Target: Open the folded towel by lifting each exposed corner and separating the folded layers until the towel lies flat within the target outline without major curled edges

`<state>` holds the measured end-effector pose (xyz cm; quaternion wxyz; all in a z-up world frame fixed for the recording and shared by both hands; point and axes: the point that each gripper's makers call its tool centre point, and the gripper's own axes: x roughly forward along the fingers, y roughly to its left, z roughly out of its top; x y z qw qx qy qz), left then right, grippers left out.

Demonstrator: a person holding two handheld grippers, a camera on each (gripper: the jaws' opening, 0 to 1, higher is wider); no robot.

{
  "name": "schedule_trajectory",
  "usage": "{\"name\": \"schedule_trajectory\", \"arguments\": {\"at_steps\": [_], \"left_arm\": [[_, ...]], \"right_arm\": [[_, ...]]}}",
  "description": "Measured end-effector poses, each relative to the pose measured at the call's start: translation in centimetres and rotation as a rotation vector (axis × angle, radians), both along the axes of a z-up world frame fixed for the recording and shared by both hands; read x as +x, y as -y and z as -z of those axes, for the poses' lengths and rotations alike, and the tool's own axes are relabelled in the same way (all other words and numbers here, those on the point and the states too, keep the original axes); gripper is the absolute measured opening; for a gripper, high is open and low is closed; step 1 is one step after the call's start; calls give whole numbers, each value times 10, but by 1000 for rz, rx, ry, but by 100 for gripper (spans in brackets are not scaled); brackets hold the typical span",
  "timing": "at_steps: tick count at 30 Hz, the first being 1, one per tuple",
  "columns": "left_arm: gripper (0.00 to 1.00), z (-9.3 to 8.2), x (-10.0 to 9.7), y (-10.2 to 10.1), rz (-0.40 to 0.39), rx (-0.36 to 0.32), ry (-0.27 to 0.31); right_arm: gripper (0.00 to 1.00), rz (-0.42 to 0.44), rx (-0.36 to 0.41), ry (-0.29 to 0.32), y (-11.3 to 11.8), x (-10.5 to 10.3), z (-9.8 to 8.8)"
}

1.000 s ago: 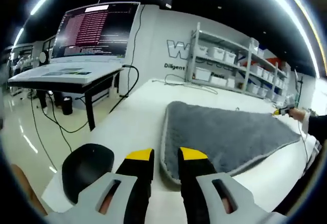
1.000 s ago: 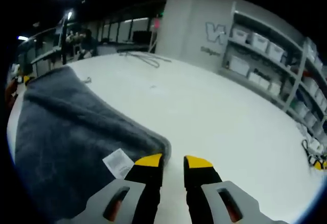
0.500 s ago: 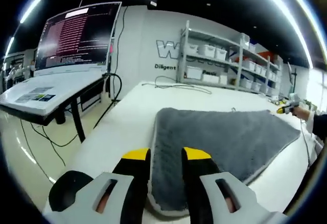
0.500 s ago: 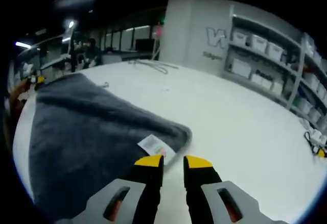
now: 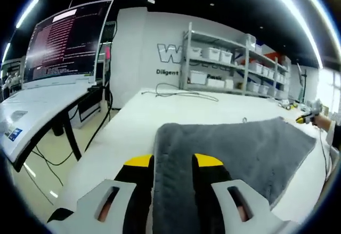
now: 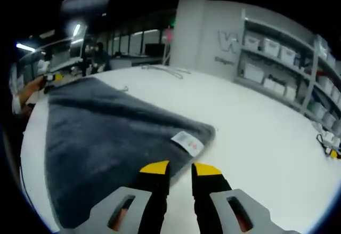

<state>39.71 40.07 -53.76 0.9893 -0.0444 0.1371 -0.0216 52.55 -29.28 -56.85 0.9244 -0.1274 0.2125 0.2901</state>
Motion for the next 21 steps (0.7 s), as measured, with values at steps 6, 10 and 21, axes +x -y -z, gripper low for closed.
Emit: {"name": "schedule_trajectory", "arguments": {"at_steps": [6,10,21], "left_arm": [[29,2,10,-1,0,-24,-1],[29,3,20,0,6,-12,-13],[30,-2,49,-1,19,28,-21]], "right_arm": [[13,-11,25,21,-4,-13,-3],[13,-28,40,24,-9,-24,-3],[13,-125,20,34,-25,-64,2]]}}
